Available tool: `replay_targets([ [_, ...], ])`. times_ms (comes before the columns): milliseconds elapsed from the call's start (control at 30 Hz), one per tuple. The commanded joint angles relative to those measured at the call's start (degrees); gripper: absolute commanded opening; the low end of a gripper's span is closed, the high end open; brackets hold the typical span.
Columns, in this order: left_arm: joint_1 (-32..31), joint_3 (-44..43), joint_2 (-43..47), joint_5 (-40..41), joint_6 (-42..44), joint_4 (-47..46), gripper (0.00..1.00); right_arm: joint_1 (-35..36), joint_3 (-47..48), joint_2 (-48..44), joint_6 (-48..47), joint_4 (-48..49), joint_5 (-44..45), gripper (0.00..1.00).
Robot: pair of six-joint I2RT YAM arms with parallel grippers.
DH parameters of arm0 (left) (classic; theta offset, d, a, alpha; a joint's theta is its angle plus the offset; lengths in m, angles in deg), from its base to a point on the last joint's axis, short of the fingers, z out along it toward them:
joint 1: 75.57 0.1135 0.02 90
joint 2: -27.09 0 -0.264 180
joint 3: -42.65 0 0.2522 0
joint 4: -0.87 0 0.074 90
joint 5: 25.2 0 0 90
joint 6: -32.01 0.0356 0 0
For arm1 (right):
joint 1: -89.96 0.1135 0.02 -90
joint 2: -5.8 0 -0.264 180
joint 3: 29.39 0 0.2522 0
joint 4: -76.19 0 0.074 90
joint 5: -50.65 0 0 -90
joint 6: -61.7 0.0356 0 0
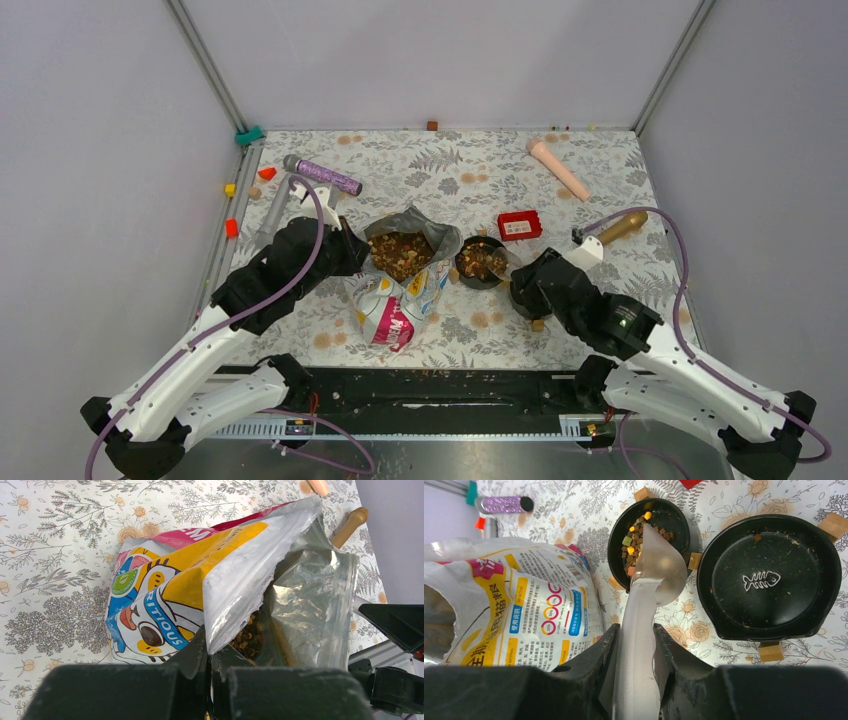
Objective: Serve the pet food
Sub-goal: Pour the pet food into the pet food bowl.
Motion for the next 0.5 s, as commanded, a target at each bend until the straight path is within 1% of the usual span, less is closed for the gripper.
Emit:
replay_targets([
  [0,0.1,-1.0,0.7,-2.2,-0.1,-5.2,0.00,-1.0,4.4,2.5,-4.9,0.5,-1.3,0.00],
  [233,0.1,-1.1,1.0,-2.1,0.0,-5.2,0.00,-1.1,9.5,8.2,-12.2,-2.0,-2.6,0.00],
  [467,0.1,-1.0,0.9,-1.8,0.1,-5.1,0.00,-1.1,17.1,13.6,-21.6,-9.0,-3.6,0.00],
])
